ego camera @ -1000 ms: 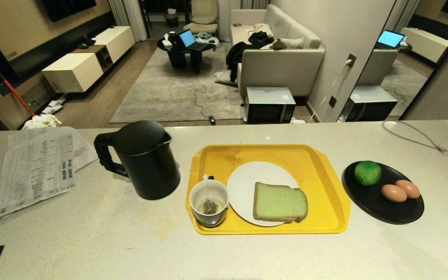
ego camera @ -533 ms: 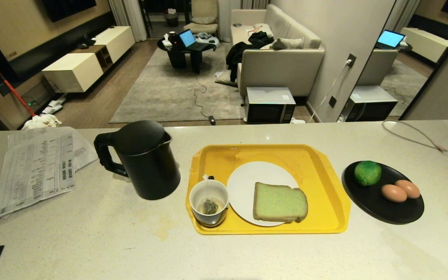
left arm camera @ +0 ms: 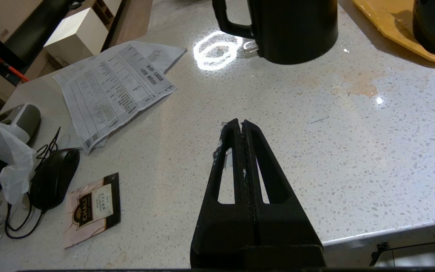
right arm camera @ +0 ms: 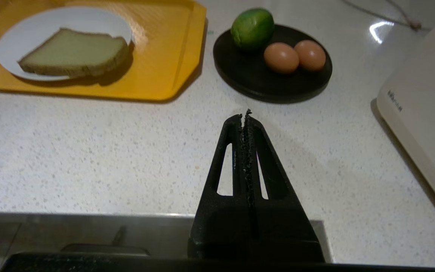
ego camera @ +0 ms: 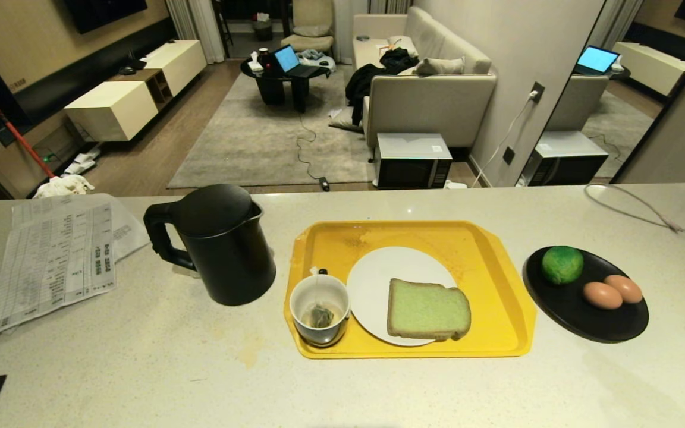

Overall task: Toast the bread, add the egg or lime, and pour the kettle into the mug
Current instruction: Pick up the bread slice

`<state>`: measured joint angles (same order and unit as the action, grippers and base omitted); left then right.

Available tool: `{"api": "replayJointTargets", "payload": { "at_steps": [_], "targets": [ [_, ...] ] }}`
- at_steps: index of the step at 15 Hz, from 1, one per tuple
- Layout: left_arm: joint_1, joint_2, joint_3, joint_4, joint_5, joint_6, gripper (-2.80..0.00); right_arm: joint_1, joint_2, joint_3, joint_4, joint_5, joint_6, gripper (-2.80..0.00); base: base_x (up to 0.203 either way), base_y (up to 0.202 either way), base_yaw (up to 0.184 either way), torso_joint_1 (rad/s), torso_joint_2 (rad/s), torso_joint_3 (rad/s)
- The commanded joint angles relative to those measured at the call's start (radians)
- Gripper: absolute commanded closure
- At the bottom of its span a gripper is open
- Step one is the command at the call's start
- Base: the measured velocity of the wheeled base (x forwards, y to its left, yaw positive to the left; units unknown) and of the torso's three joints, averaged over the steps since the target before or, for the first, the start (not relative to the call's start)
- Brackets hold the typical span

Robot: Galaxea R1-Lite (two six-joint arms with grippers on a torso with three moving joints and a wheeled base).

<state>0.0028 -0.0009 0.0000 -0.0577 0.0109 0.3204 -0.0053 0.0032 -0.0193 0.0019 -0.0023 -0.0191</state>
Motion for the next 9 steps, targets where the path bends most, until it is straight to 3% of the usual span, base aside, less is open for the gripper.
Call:
{"api": "replayJointTargets", "payload": {
  "at_steps": [1,9],
  "targets": [
    [0.000,-0.001,0.000,-0.002,0.000,0.002,0.00,-0.001,0.050,-0.116,0.026,0.017,-0.002,0.00,0.000,0.000,0.000,0.000,0.00,0.000],
    [0.000,-0.001,0.000,-0.002,0.000,0.002,0.00,0.005,0.653,-0.603,0.134,0.111,-0.004,0.00,0.000,0.000,0.000,0.000,0.00,0.000]
  ]
}}
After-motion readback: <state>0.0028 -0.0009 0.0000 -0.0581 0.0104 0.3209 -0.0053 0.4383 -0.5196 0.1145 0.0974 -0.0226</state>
